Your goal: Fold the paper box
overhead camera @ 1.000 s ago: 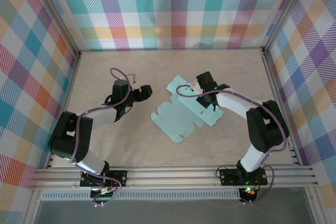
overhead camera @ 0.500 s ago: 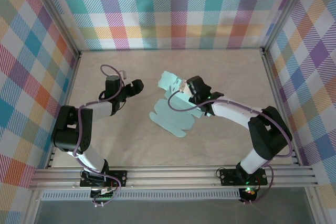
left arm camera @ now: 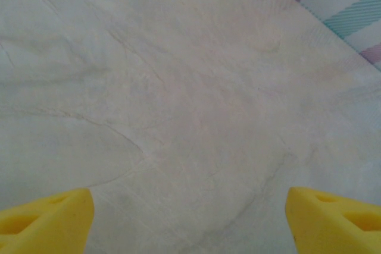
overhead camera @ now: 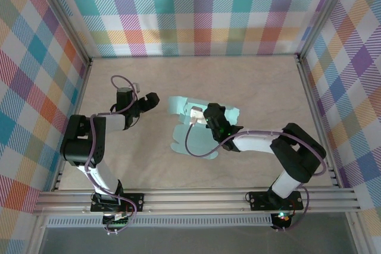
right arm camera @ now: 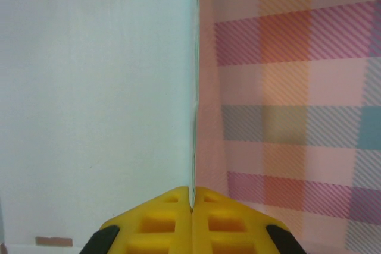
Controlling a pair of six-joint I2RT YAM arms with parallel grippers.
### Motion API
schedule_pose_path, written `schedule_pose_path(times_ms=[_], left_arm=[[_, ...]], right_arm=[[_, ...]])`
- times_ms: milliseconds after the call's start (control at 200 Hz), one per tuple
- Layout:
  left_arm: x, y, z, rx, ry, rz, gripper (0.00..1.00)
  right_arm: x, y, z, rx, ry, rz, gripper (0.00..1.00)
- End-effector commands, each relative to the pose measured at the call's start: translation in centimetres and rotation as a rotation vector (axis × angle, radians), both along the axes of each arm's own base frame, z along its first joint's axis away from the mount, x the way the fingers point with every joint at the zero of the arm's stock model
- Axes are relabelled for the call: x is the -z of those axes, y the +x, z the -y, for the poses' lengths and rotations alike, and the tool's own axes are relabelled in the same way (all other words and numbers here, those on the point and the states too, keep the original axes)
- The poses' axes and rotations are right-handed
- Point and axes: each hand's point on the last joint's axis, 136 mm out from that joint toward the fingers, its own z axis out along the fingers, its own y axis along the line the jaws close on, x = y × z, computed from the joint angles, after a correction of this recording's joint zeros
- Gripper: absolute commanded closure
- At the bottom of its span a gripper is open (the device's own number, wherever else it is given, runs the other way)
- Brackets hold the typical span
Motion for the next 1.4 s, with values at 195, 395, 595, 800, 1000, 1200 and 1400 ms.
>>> schedule_pose_path(times_ms=[195,395,595,800,1000,1200,1400], left_arm=[[0.8,0.9,1.1,0.05,-0.059,-0.015,0.16],[1.6,1.4,0.6,0.03,-0.032,-0.049,0.16],[1.9,2.0,0.8,0.04,-0.042,-0.068,0.16],[2.4,2.6,1.0,0.059,-0.031,-0.09,0.17],[3.6,3.5,2.1,0.104,-0.069,-0.174,0.23],[4.1,4.1,4.2,0.191,-0.092,-0.211,0.32],[3.5,3.0,7.4,0.314,-0.084,-0.199,0.45]], right_arm=[[-3.7,1.5,-1.9,-0.013,-0.01,0.294,1.0],[-1.6,1.0,-2.0,-0.005,-0.041,0.249,1.0],[-0.2,1.1,-1.6,0.017,-0.065,0.289,1.0],[0.7,1.4,-1.7,0.025,-0.101,0.352,1.0],[0.4,1.5,-1.7,0.027,-0.099,0.354,1.0],[0.6,1.4,-1.7,0.023,-0.106,0.353,1.0],[1.2,1.4,-1.7,0.021,-0.112,0.335,1.0]])
